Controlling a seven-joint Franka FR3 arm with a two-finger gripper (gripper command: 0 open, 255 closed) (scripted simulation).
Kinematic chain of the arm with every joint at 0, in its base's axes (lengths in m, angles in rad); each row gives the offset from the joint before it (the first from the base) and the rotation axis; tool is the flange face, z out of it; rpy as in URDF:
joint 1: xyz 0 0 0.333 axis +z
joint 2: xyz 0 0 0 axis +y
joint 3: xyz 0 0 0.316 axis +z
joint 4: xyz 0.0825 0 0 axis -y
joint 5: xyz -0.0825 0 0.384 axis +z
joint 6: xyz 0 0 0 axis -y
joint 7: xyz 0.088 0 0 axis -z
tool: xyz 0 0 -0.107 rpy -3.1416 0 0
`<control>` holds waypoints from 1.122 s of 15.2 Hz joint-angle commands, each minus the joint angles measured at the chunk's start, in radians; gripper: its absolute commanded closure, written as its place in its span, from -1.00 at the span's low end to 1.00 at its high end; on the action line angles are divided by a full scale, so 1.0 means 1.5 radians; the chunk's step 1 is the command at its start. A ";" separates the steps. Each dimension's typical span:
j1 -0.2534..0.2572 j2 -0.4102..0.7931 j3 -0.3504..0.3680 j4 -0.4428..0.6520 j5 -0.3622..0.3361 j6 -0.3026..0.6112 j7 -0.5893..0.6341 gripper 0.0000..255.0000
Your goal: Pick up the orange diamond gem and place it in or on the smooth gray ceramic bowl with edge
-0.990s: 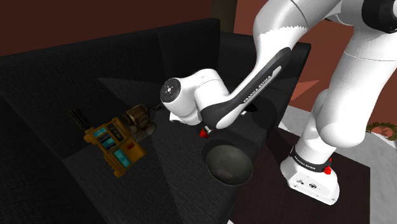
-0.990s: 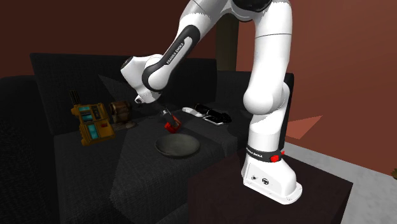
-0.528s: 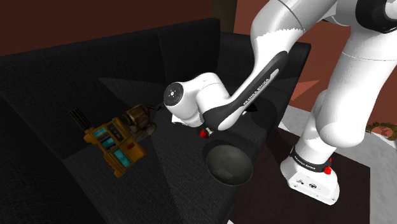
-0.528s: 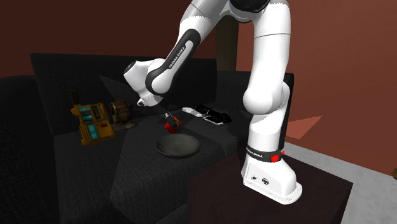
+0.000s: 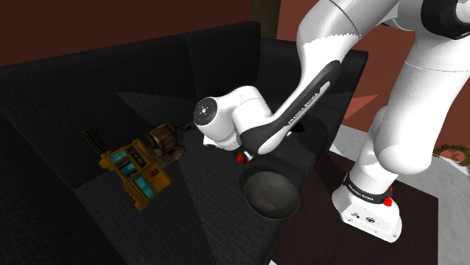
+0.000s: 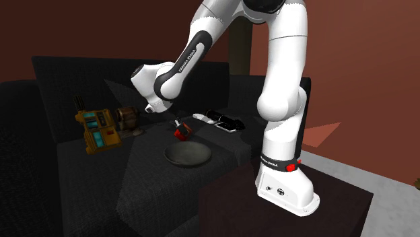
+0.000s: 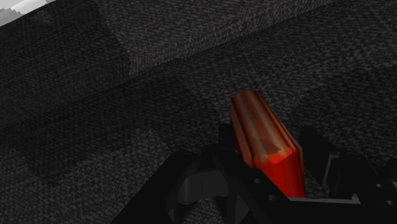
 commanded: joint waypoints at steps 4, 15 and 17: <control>0.000 0.000 0.000 0.000 0.000 0.000 0.000 1.00; 0.001 -0.070 0.003 0.021 0.048 -0.062 -0.064 1.00; 0.001 -0.083 0.003 0.027 0.055 -0.075 -0.076 1.00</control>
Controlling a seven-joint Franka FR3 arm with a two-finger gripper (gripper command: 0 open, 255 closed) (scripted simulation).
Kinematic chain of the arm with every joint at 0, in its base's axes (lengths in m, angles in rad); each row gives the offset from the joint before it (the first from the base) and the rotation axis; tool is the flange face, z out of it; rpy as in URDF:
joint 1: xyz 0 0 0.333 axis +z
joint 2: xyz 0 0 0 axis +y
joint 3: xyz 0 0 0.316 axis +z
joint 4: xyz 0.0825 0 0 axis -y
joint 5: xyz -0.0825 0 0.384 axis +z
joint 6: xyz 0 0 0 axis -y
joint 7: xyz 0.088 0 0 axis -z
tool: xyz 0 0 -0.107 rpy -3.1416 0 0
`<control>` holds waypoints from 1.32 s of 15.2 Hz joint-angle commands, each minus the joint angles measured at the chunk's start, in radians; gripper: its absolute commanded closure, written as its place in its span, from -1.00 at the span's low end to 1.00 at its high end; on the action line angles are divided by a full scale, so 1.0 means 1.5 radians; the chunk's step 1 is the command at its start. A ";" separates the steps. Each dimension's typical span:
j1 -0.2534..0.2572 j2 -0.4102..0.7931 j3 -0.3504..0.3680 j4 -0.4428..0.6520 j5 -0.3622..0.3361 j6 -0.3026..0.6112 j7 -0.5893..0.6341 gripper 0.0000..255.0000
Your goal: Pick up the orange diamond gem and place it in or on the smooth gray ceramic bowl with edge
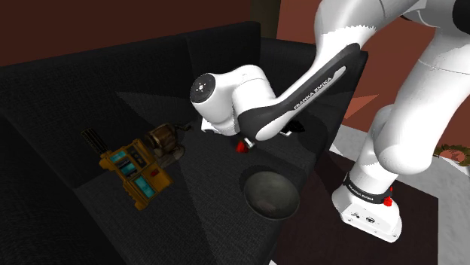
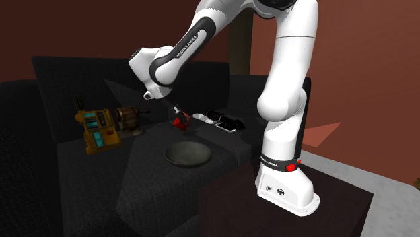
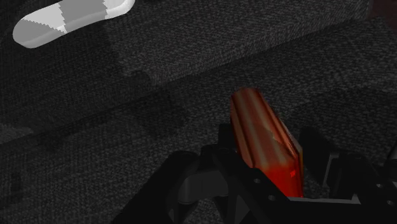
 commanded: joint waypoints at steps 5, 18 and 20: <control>0.001 -0.035 -0.002 0.021 0.021 -0.042 -0.036 1.00; 0.046 -0.129 0.033 0.016 0.102 -0.130 -0.037 1.00; 0.065 -0.149 0.049 0.006 0.127 -0.145 -0.019 1.00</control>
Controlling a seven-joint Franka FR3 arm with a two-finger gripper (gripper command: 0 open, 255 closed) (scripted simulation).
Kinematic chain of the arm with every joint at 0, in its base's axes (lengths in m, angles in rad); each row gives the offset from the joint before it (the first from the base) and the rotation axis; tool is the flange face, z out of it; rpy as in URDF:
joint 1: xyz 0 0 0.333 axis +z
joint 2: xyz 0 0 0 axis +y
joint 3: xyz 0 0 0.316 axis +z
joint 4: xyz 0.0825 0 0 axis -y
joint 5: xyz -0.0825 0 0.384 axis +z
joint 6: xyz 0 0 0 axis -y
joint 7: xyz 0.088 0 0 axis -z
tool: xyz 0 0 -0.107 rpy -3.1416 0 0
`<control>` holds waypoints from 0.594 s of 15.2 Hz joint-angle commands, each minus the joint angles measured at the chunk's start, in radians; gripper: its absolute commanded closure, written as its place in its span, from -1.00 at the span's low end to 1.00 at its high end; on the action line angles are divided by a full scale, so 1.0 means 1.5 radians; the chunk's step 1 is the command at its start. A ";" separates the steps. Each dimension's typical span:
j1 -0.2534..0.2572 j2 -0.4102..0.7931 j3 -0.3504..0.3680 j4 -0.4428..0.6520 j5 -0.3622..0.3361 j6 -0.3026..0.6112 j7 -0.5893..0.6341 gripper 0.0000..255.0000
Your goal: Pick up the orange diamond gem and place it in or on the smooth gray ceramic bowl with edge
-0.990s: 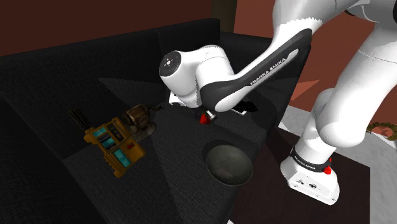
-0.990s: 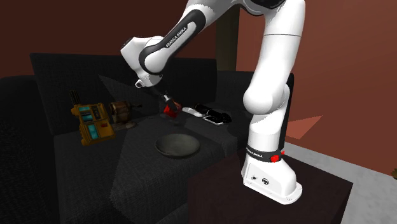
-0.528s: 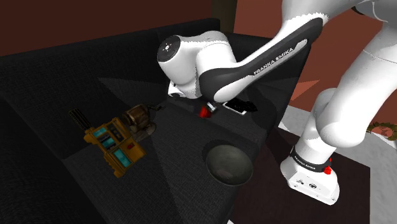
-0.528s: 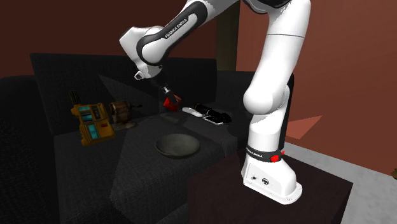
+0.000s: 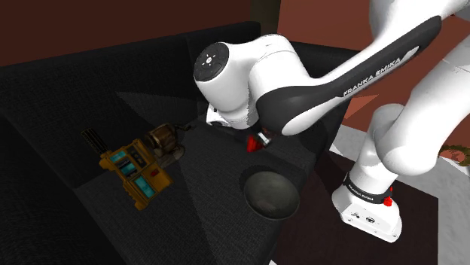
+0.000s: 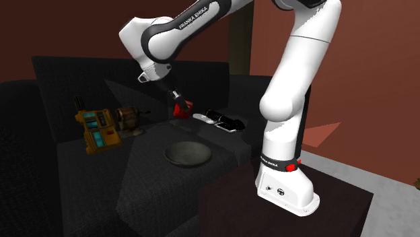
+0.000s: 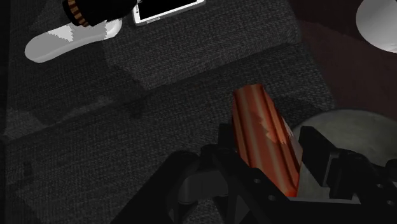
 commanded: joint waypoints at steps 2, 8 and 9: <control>0.027 -0.029 0.024 -0.011 0.039 -0.026 0.025 1.00; 0.071 -0.054 0.070 -0.020 0.100 -0.059 0.080 1.00; 0.071 -0.050 0.071 -0.025 0.099 -0.051 0.085 1.00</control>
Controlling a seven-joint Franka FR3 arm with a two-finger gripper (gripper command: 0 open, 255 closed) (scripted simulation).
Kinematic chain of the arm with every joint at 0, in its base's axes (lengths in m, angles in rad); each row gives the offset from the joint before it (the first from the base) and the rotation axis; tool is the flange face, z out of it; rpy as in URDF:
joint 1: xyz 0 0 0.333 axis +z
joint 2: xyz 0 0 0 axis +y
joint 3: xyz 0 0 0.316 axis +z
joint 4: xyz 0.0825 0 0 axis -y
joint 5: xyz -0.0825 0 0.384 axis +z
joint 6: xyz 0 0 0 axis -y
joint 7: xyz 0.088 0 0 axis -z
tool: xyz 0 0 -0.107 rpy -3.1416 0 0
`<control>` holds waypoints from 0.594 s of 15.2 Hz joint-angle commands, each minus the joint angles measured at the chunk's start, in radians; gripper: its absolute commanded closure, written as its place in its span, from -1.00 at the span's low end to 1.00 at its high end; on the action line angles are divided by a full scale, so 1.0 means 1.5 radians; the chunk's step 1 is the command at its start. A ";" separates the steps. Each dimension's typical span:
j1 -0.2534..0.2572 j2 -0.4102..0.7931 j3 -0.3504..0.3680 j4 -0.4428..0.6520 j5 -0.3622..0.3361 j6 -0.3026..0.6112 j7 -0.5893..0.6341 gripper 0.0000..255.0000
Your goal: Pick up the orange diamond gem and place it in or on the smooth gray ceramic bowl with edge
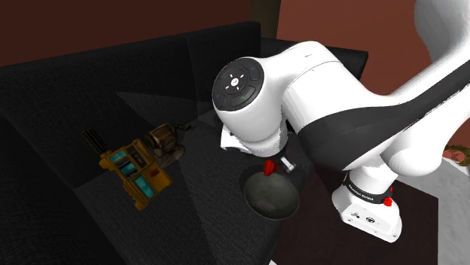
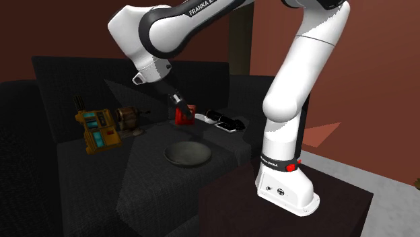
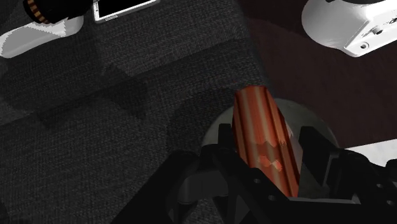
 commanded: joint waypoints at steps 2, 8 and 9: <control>0.003 0.009 0.008 -0.016 0.003 0.020 0.016 1.00; -0.001 0.039 0.019 -0.047 -0.006 0.071 0.044 1.00; -0.002 0.045 0.020 -0.051 -0.008 0.079 0.049 1.00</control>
